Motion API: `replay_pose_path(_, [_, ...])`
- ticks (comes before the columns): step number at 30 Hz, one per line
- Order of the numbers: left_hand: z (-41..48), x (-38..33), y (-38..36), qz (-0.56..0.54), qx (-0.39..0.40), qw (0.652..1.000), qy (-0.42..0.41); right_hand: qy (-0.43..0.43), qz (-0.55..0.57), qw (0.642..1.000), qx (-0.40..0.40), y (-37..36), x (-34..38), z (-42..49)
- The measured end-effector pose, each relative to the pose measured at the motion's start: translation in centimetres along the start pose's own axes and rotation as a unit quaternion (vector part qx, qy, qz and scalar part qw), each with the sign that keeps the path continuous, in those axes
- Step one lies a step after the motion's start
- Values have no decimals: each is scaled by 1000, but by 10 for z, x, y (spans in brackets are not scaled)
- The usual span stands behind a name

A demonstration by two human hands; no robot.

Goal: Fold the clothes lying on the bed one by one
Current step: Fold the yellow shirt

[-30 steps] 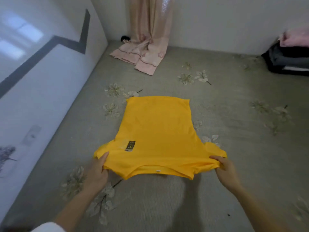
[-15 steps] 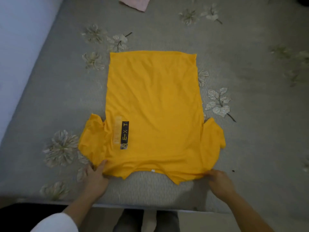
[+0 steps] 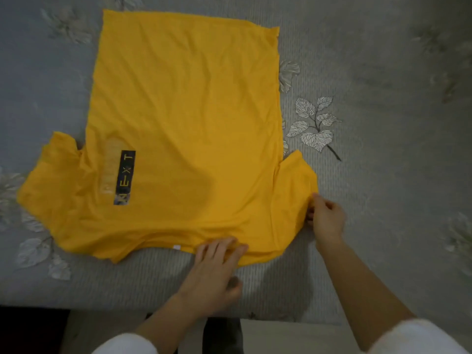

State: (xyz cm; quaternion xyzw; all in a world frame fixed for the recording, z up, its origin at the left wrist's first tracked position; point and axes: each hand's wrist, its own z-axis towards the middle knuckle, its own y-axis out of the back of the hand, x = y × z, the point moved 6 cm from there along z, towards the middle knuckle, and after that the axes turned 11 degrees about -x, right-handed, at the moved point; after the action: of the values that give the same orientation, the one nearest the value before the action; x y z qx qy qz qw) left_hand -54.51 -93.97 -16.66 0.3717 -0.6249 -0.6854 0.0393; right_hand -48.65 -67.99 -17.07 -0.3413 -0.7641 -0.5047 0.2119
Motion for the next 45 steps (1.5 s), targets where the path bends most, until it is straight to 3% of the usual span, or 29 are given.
replay_pose_path(3, [4,-12,-11,4,-33,999,-4,51,-4,998,38,-9,15,9])
replay_pose_path(7, [13,-8,-8,-53,-77,996,7,-52,158,986,-15,26,10,39])
replay_pose_path(10, [14,-11,-3,-132,-44,990,34,-73,187,979,-27,56,0,57])
replay_pose_path(14, [10,-24,-12,-159,50,985,42,-51,159,986,4,67,-11,61])
replay_pose_path(16, [10,-29,-17,-133,72,988,35,-81,176,981,23,62,-18,59])
replay_pose_path(22, [34,-54,-17,-38,-28,999,-12,-130,145,979,67,50,-19,45])
replay_pose_path(25, [42,-67,-37,12,20,999,-37,-184,147,968,85,47,-8,39])
replay_pose_path(28, [41,-72,-49,32,55,998,-5,-184,219,951,114,40,22,29])
replay_pose_path(33, [31,-73,-48,20,48,999,0,-32,165,952,256,-2,89,-34])
replay_pose_path(36, [21,-75,-49,10,66,997,-25,53,96,930,352,-31,101,-69])
replay_pose_path(40, [15,-72,-48,-1,59,998,-34,217,-80,944,235,-37,80,-59])
replay_pose_path(42, [14,-71,-50,-1,57,997,-49,323,-188,899,227,-42,66,-61])
replay_pose_path(45, [13,-70,-50,-12,50,995,-83,457,-362,766,270,-65,44,-75])
